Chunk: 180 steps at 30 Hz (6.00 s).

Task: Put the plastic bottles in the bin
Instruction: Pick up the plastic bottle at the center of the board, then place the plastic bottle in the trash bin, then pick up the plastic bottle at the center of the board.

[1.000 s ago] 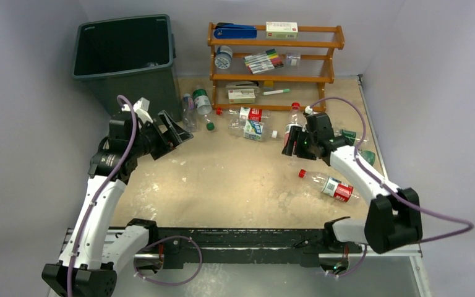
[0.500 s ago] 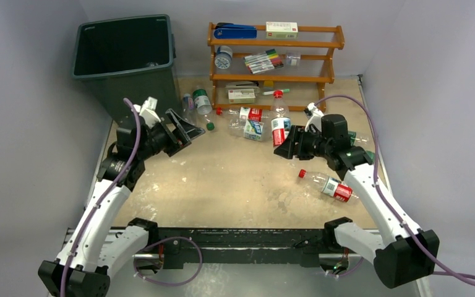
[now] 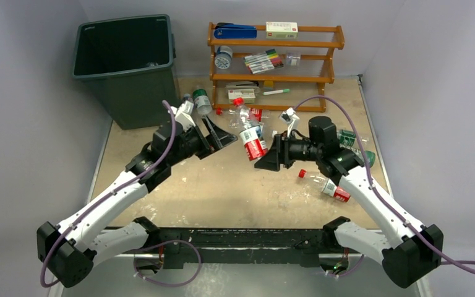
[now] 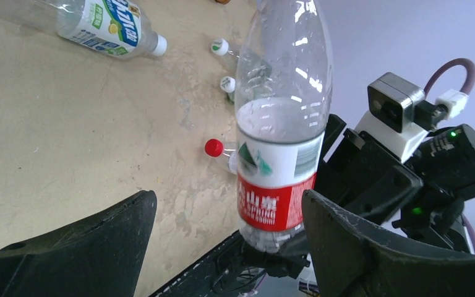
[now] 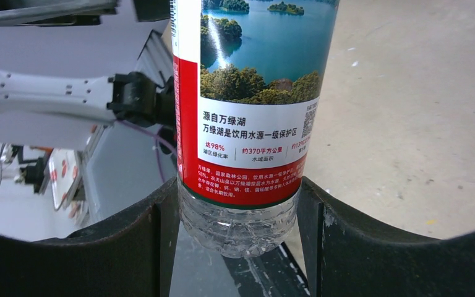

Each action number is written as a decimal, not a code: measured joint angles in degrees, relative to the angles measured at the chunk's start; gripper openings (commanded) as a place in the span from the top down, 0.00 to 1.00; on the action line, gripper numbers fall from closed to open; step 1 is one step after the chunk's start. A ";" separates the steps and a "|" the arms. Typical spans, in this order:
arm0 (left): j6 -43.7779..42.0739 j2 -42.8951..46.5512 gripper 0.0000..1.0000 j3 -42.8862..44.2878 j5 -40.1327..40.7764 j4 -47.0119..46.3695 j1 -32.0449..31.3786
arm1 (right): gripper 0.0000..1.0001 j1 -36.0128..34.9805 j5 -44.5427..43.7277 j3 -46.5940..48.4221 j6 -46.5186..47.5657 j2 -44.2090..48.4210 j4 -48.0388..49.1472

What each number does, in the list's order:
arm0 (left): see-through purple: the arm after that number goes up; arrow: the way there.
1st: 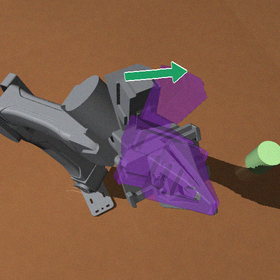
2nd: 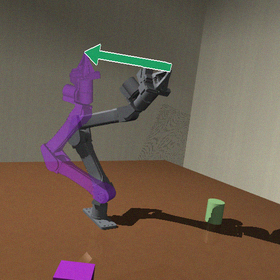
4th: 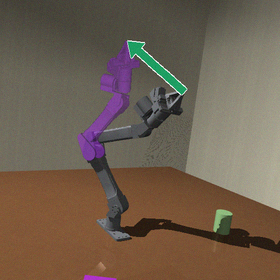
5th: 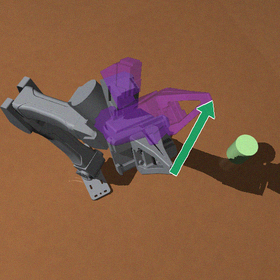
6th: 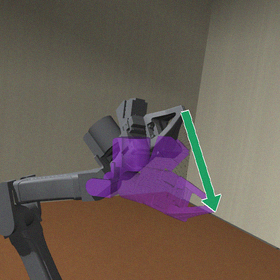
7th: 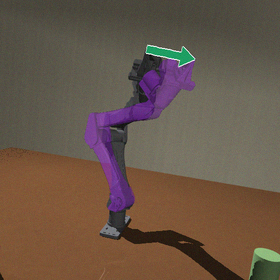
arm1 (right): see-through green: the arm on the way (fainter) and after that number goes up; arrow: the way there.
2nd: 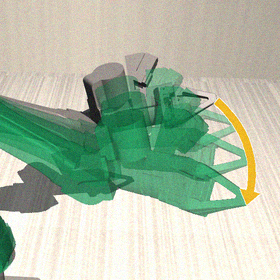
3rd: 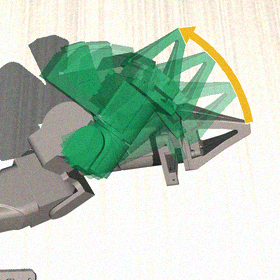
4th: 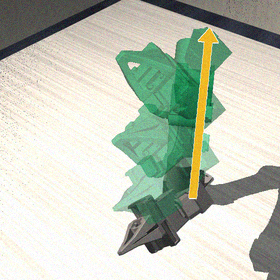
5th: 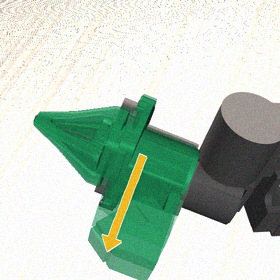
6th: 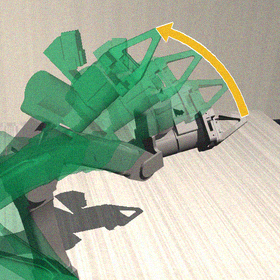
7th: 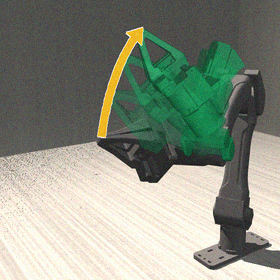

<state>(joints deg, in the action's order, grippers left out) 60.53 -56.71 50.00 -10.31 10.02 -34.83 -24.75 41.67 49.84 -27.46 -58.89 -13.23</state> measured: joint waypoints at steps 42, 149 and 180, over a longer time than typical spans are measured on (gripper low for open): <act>-2.73 -9.64 0.49 7.67 17.05 1.16 -9.94 | 0.00 -9.86 -7.52 0.83 -2.91 -2.67 -1.25; -14.56 -13.53 0.15 39.63 -1.09 21.53 44.28 | 0.13 4.28 -41.55 24.65 6.23 -39.08 7.91; -18.23 5.03 0.13 15.80 3.08 35.52 37.38 | 0.24 1.42 -28.46 6.16 10.54 -39.69 22.64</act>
<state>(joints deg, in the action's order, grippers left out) 42.30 -51.68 65.80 -7.22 45.54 2.55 -23.33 13.21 56.01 -16.93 -98.59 9.41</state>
